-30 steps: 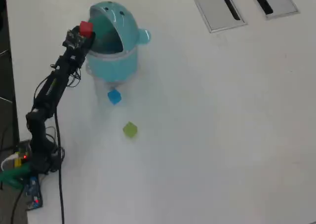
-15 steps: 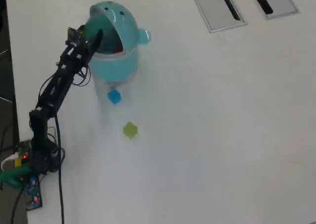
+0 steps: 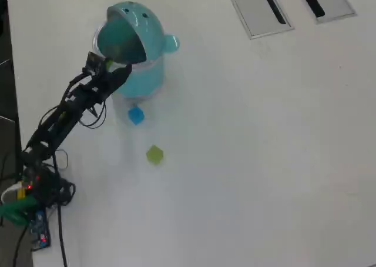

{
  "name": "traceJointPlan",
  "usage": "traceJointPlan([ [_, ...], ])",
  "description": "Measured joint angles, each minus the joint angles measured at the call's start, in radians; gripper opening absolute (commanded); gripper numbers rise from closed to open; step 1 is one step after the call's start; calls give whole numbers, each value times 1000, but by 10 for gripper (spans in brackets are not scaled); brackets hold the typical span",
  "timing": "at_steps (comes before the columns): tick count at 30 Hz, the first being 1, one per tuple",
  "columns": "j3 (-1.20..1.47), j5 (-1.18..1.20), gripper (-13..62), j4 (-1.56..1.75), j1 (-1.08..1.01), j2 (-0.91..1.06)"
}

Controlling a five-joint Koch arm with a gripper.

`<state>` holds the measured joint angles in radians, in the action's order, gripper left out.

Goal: Grasp RGB lego blocks and put them in the bin one by one.

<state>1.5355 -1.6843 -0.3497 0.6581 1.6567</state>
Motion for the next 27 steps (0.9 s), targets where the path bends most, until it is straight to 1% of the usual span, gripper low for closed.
traceJointPlan([
  [6,189,-8,333,-3,-141,141],
  [14,367,32,332,-54,-235,290],
  [18,390,89,331,-54,-293,331],
  [22,457,89,331,-54,-354,364],
  [27,480,87,332,-54,-428,368],
])
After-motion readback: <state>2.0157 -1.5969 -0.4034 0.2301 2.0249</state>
